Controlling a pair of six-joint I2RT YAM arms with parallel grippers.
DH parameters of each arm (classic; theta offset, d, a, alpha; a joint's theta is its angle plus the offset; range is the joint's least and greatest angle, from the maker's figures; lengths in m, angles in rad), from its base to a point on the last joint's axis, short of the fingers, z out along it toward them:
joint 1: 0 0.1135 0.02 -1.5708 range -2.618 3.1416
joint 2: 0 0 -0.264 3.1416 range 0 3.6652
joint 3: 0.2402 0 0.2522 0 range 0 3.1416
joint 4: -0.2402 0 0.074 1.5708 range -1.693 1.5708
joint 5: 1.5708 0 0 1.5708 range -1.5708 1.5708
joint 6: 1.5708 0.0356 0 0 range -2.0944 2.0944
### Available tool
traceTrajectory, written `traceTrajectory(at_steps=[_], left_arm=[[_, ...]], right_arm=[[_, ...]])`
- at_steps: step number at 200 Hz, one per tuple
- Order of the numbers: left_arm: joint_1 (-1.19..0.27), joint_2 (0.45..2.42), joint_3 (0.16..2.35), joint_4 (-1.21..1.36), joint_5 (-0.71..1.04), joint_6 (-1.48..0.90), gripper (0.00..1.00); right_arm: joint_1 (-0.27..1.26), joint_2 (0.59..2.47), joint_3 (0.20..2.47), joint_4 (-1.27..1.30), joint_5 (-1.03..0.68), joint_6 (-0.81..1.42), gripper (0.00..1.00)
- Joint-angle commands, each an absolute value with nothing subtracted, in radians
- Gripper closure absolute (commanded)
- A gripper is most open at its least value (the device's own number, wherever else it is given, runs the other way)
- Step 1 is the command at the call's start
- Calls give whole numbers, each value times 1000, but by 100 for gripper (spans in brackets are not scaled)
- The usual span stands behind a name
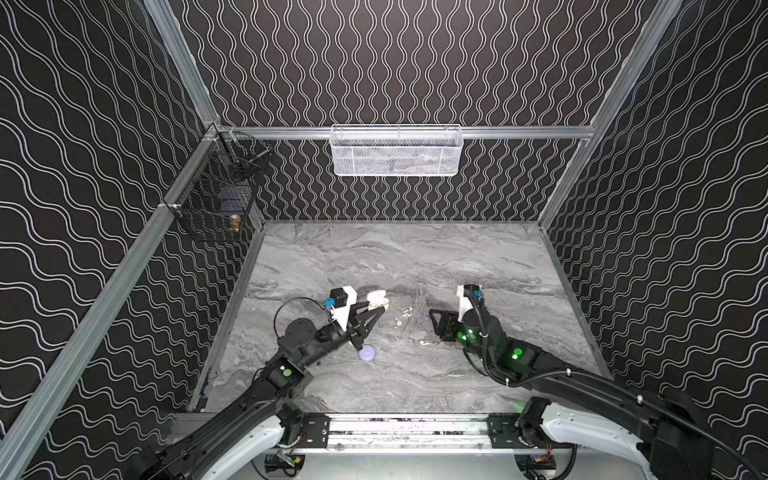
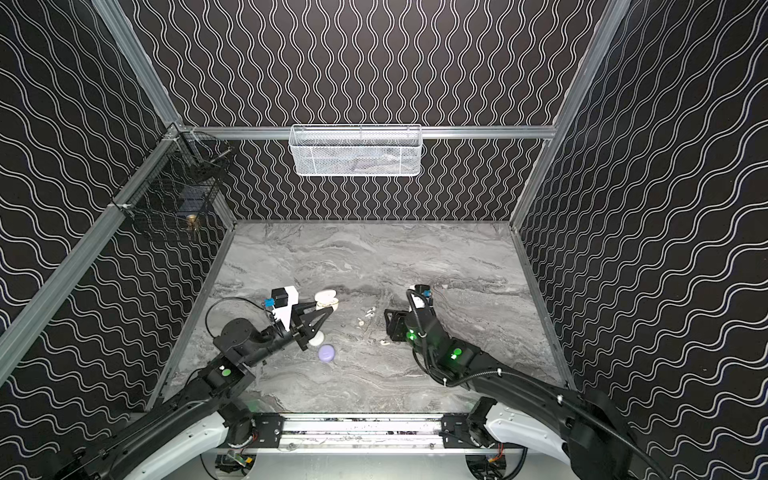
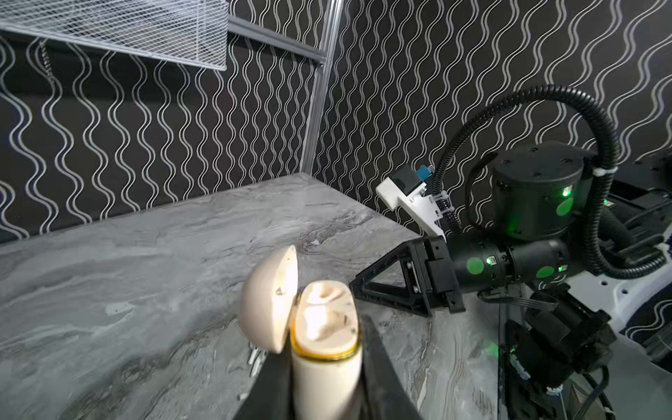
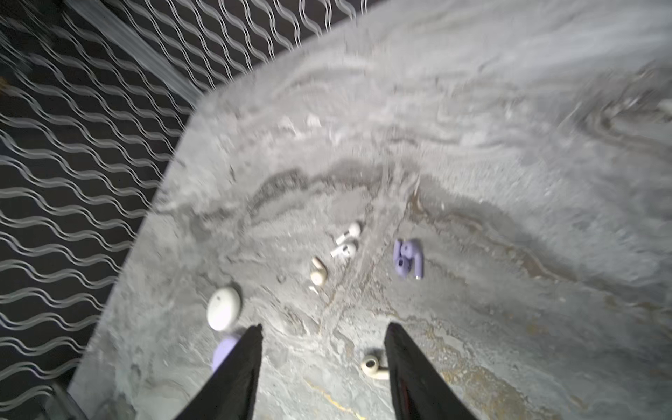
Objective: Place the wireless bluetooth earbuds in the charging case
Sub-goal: 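Move the right gripper down over the loose earbuds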
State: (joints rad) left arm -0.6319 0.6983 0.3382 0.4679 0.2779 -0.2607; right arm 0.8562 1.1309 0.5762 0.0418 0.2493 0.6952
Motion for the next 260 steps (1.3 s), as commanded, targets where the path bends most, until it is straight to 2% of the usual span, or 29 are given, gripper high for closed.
traceTrajectory(at_steps=[1,46,103,205,260], left_arm=[[-615,706,333,443,262,-231,100],[-615,677,343,398,323,-210,100],[-614,706,354,385,334,-208,100],[-615,658,344,375,316,-216,100],[-614,648,343,372,314,-221,100]], right_arm=[[852,1245,619,-27,155,684,41],[789,1427,632,66,11,639,37],[789,1537,663,22,-15,609,34],[872,1506,593,-10,-61,694,37],[940,1460,639,-95,31,730,39]])
